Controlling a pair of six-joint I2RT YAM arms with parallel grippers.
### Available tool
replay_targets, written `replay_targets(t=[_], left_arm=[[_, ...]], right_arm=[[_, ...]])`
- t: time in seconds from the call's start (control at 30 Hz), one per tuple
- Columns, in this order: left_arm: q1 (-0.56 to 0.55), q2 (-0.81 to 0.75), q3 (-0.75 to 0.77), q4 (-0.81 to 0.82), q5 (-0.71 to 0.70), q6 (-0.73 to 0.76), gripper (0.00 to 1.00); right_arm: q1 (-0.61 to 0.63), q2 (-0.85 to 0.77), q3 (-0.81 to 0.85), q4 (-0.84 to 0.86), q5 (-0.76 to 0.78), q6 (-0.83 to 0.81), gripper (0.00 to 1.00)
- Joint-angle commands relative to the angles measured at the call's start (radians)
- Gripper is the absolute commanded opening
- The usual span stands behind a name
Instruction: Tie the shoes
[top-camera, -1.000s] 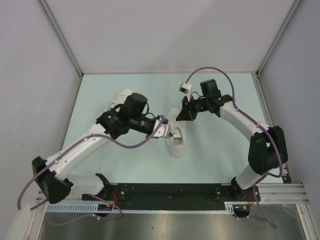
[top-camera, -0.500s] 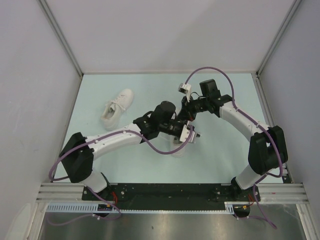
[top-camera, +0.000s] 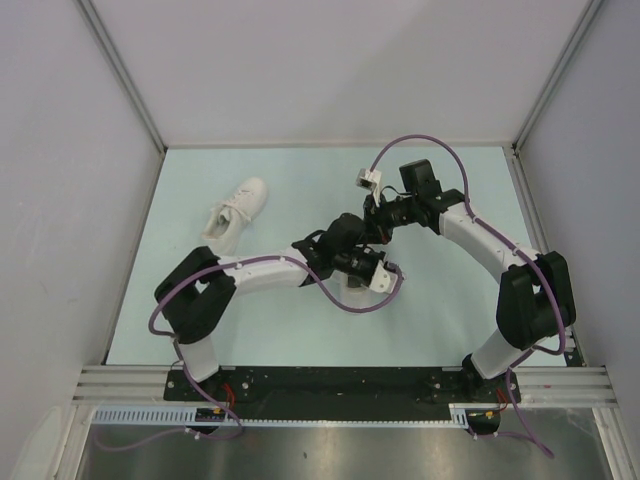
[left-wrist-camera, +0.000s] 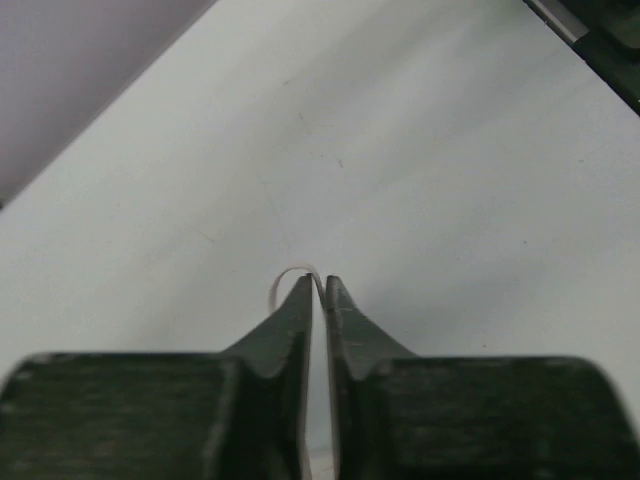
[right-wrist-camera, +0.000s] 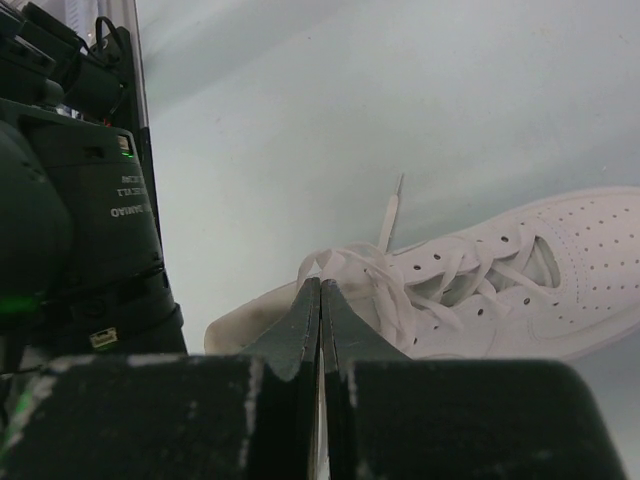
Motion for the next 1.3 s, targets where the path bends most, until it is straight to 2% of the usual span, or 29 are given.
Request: replay_targets(t=[0.0,0.07,0.13,0.17,0.3,0.4,0.53,0.8,1.1,1.27], left_arm=[[0.006,-0.032,0.015,0.021,0.049,-0.008,0.23],[0.009,-0.087,0.021,-0.028,0.037,-0.063,0.32],[0.032,-0.194,0.017,-0.115,0.05,-0.099,0.37],[0.044,-0.231,0.009,-0.125,0.05,-0.175,0.39],[0.153,-0.42,-0.036,-0.162,0.009,-0.411,0.43],[0.267,-0.466,-0.063,-0.189,-0.031,-0.542,0.44],[0.377,-0.456,-0.097,-0.237,-0.005,-0.579,0.43],[0.379,-0.356,-0.112,-0.194,0.067,-0.545,0.48],[0.383,-0.308,-0.1,-0.185,0.096,-0.538,0.47],[0.478,-0.368,-0.158,-0.087,0.095,-0.672,0.45]], right_arm=[[-0.004,-0.019,0.035,-0.026,-0.032,-0.035,0.0],[-0.004,-0.022,0.035,-0.027,-0.034,-0.037,0.0],[-0.004,-0.022,0.035,-0.033,-0.039,-0.038,0.0],[-0.003,-0.024,0.035,-0.038,-0.04,-0.041,0.0],[0.004,-0.024,0.035,-0.036,-0.048,-0.035,0.0],[0.002,-0.032,0.035,-0.02,-0.052,-0.023,0.0],[0.0,-0.039,0.035,-0.01,-0.06,-0.021,0.0],[0.004,-0.051,0.035,0.003,-0.071,-0.026,0.0],[0.049,-0.058,0.035,0.036,-0.052,-0.018,0.0],[0.092,-0.061,0.033,0.042,-0.01,-0.056,0.0]])
